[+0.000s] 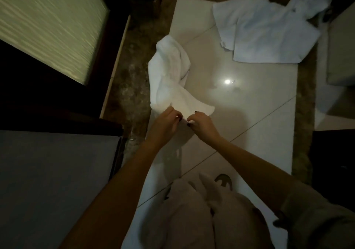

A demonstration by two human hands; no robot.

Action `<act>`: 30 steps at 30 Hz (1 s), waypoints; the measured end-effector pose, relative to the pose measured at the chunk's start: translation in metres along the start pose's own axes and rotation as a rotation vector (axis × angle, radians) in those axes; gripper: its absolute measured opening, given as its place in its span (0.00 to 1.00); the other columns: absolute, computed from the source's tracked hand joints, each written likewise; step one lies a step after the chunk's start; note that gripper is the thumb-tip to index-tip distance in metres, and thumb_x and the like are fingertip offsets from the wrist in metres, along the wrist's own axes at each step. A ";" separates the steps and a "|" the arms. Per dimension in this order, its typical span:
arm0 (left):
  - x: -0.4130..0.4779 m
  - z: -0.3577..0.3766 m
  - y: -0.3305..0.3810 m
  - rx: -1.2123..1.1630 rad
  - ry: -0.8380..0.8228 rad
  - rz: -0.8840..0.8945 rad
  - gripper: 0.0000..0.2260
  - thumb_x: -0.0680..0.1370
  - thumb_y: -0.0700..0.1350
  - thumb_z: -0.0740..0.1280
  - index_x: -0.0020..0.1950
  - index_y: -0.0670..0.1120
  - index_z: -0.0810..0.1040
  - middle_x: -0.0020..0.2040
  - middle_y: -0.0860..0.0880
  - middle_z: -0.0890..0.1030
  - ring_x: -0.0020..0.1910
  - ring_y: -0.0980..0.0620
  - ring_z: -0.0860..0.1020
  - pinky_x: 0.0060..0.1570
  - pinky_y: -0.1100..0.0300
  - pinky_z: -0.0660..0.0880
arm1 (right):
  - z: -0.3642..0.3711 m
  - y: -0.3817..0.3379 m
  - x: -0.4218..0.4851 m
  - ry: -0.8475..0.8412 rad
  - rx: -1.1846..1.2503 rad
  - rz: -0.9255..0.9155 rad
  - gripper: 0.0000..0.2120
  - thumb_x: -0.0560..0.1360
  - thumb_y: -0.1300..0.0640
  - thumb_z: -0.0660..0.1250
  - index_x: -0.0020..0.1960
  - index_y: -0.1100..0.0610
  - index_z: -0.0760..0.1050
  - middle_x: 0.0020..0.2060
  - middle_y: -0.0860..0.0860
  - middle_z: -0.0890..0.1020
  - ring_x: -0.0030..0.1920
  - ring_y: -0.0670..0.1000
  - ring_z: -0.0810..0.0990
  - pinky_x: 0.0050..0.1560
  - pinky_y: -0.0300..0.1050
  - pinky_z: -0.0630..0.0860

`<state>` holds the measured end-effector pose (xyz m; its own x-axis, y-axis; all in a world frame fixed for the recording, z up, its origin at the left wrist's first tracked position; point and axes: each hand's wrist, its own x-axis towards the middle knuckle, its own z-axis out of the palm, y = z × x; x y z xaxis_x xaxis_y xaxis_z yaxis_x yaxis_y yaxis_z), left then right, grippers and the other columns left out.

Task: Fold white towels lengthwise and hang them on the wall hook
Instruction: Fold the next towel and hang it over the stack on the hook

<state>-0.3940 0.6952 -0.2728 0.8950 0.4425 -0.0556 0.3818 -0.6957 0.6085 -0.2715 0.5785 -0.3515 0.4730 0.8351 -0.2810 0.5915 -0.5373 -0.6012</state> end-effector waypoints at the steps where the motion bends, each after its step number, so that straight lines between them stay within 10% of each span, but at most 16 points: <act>1: 0.003 -0.019 0.016 -0.003 0.029 0.028 0.04 0.76 0.34 0.66 0.48 0.35 0.80 0.46 0.38 0.80 0.43 0.40 0.79 0.43 0.59 0.71 | -0.021 -0.012 -0.002 0.036 0.026 0.016 0.07 0.76 0.58 0.68 0.50 0.59 0.82 0.49 0.56 0.83 0.52 0.56 0.77 0.52 0.47 0.71; 8: 0.044 -0.165 0.150 -0.029 0.292 0.115 0.03 0.76 0.33 0.66 0.47 0.36 0.79 0.44 0.39 0.79 0.40 0.44 0.77 0.40 0.60 0.71 | -0.215 -0.118 -0.042 0.297 0.230 0.029 0.07 0.81 0.61 0.60 0.44 0.57 0.67 0.39 0.59 0.79 0.38 0.57 0.77 0.38 0.50 0.74; 14: 0.079 -0.305 0.294 -0.079 0.418 0.206 0.03 0.75 0.32 0.66 0.46 0.35 0.79 0.43 0.39 0.77 0.40 0.44 0.77 0.39 0.62 0.69 | -0.386 -0.199 -0.095 0.394 0.305 0.073 0.14 0.78 0.60 0.66 0.63 0.60 0.73 0.44 0.52 0.79 0.42 0.47 0.75 0.43 0.36 0.69; 18: 0.089 -0.391 0.370 -0.109 0.474 0.281 0.04 0.74 0.32 0.66 0.47 0.36 0.79 0.44 0.40 0.79 0.43 0.45 0.78 0.43 0.59 0.72 | -0.463 -0.229 -0.135 0.544 0.235 0.107 0.07 0.79 0.61 0.64 0.50 0.64 0.79 0.44 0.59 0.82 0.44 0.55 0.79 0.43 0.39 0.68; 30: 0.099 -0.512 0.523 -0.227 0.318 0.412 0.06 0.76 0.41 0.63 0.43 0.51 0.76 0.43 0.55 0.76 0.43 0.59 0.73 0.42 0.67 0.67 | -0.654 -0.297 -0.285 1.008 0.082 0.129 0.09 0.83 0.55 0.55 0.50 0.58 0.70 0.34 0.56 0.77 0.33 0.58 0.76 0.34 0.58 0.72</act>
<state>-0.2242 0.6648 0.4451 0.8324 0.3338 0.4423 -0.0745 -0.7235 0.6863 -0.1547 0.4231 0.3966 0.8822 0.2625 0.3910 0.4684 -0.5745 -0.6712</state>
